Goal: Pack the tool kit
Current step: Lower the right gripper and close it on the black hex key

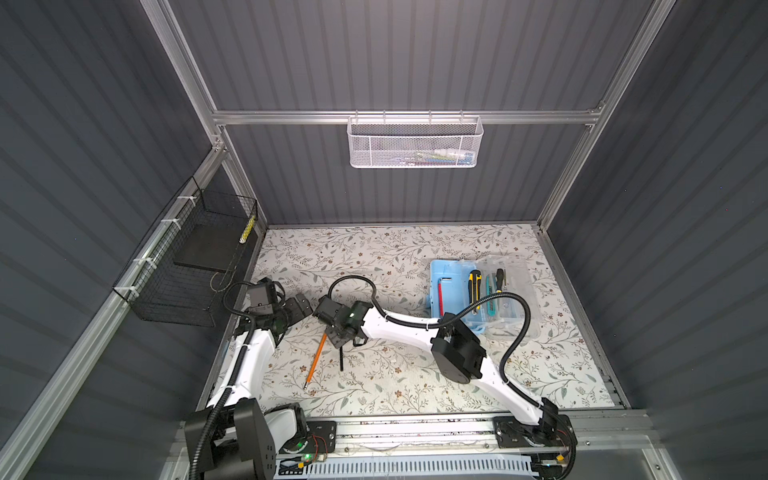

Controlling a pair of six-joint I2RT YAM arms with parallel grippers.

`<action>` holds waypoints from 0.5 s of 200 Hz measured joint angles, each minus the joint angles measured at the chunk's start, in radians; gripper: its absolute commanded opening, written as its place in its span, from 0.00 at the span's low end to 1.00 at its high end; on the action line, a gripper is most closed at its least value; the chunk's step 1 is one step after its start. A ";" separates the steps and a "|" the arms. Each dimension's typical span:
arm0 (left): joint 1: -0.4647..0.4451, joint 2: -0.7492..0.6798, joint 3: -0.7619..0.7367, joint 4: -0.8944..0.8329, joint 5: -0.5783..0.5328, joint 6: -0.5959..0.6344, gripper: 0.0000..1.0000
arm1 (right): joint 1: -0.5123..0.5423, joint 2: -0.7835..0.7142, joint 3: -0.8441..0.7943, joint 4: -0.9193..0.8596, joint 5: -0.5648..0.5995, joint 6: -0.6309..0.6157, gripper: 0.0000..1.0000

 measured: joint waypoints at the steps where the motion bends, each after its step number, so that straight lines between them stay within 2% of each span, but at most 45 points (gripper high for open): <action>1: 0.000 0.000 0.000 0.000 0.000 0.000 0.99 | 0.000 -0.002 -0.002 0.001 0.000 0.000 0.26; 27: 0.000 0.000 0.000 0.000 -0.004 0.000 0.99 | -0.006 -0.044 -0.073 0.015 0.004 -0.040 0.26; 65: 0.000 -0.007 -0.001 -0.002 -0.007 0.001 0.99 | -0.013 -0.050 -0.079 0.011 -0.004 -0.051 0.47; 83: 0.000 -0.011 -0.001 -0.003 -0.006 0.003 0.99 | -0.017 -0.047 -0.070 0.002 -0.021 -0.055 0.46; 100: 0.000 -0.011 -0.001 -0.003 -0.006 0.004 0.99 | -0.018 -0.040 -0.056 -0.008 -0.032 -0.051 0.38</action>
